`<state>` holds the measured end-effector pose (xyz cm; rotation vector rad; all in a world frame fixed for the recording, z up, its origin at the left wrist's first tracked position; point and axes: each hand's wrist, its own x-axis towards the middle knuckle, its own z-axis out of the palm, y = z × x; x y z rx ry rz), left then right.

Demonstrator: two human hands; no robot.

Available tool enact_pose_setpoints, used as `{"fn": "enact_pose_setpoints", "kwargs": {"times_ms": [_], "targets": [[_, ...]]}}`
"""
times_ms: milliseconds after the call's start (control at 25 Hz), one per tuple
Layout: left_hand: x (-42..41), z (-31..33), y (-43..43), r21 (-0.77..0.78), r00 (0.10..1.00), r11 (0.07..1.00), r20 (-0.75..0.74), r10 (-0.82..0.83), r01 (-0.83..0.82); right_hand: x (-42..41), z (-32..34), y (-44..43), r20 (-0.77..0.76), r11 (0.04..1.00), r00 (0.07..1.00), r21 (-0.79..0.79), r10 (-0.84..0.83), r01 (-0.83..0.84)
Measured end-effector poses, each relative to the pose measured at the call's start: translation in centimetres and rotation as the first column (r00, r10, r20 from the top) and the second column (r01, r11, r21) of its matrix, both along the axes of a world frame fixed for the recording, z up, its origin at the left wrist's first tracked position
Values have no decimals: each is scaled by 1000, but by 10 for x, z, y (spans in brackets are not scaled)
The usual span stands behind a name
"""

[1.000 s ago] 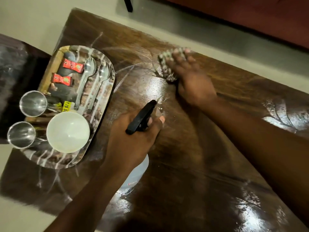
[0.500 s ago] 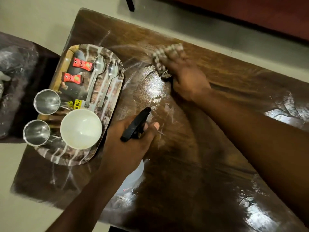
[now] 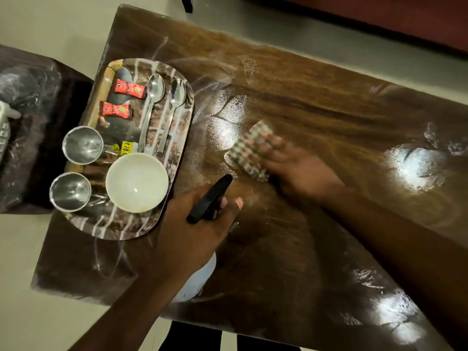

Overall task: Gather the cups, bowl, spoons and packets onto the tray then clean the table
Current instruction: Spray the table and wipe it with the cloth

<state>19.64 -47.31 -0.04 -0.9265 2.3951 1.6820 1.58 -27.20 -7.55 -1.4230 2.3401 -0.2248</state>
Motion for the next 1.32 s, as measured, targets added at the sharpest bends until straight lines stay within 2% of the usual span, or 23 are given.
{"fn": "enact_pose_setpoints", "kwargs": {"times_ms": [40, 120, 160, 200, 240, 320, 400, 480, 520, 560, 600, 640, 680, 720, 760, 800, 880, 1000, 1080, 1120, 1160, 1240, 1320], "targets": [[5, 1, -1, 16, 1000, 1000, 6, -12, 12, -5, 2, 0, 11, 948, 949, -27, -316, 317], [15, 4, -4, 40, 999, 999, 29, -12, 11, 2, 6, -14, 67, 677, 684, -102, -726, 728], [19, 6, -5, 46, 999, 999, 43, -12, 10, 16, 8, -27, 78, 587, 596, -119, -799, 801], [24, 7, -7, 48, 998, 999, 58, -23, 20, 37, 7, -38, 85, 559, 568, -114, -818, 822], [28, 8, -9, 50, 997, 998, 72, -37, 33, 65, 6, -46, 87, 593, 601, -100, -795, 799], [37, 12, -10, 80, 995, 997, 92, -26, 19, 127, 4, -48, 68, 798, 800, -56, -597, 600], [50, 15, -9, 95, 992, 995, 123, -8, -4, 176, 6, -31, 69, 993, 994, -73, -85, 90], [66, 19, -7, 88, 990, 996, 138, -39, 27, 173, 10, -1, 54, 920, 922, -103, 383, -377], [75, 19, -6, 72, 990, 996, 129, -64, 55, 161, 10, 11, 16, 891, 893, -80, 450, -448], [84, 18, -5, 50, 989, 996, 118, -84, 78, 148, 9, 21, -19, 922, 923, -46, 383, -384], [92, 19, -4, 33, 990, 996, 109, -86, 83, 139, 10, 29, -14, 985, 985, -17, 173, -173], [100, 20, -3, 26, 992, 998, 105, -66, 64, 134, 13, 32, 7, 990, 990, -9, -140, 140], [108, 21, -1, 27, 994, 999, 105, -42, 40, 135, 16, 30, 45, 887, 887, -8, -460, 461], [118, 23, 2, 35, 993, 999, 110, -32, 28, 145, 16, 21, 81, 736, 735, -24, -673, 677], [129, 25, 6, 46, 993, 999, 119, -26, 21, 161, 16, 8, 101, 627, 628, -45, -772, 778], [138, 26, 9, 54, 992, 998, 124, -19, 12, 180, 14, -5, 97, 593, 596, -62, -797, 803], [157, 24, 14, 65, 991, 998, 133, -13, 4, 232, 5, -24, 65, 718, 721, -64, -690, 693], [186, 21, 17, 73, 988, 997, 146, -41, 31, 307, 0, -24, 99, 974, 975, -92, -199, 208], [209, 20, 19, 74, 986, 996, 155, -61, 50, 313, 1, -1, 94, 959, 979, -238, 179, -153], [219, 20, 20, 81, 986, 995, 150, -70, 58, 304, 0, 11, 28, 934, 963, -253, 269, -254], [229, 20, 20, 94, 986, 994, 147, -77, 63, 295, 0, 20, -8, 942, 968, -229, 251, -247], [244, 18, 19, 122, 988, 991, 139, -72, 55, 286, 1, 29, 37, 978, 992, -168, -121, 126], [254, 15, 18, 155, 990, 987, 127, -59, 39, 305, 4, 10, 116, 782, 792, -131, -599, 610]]}}
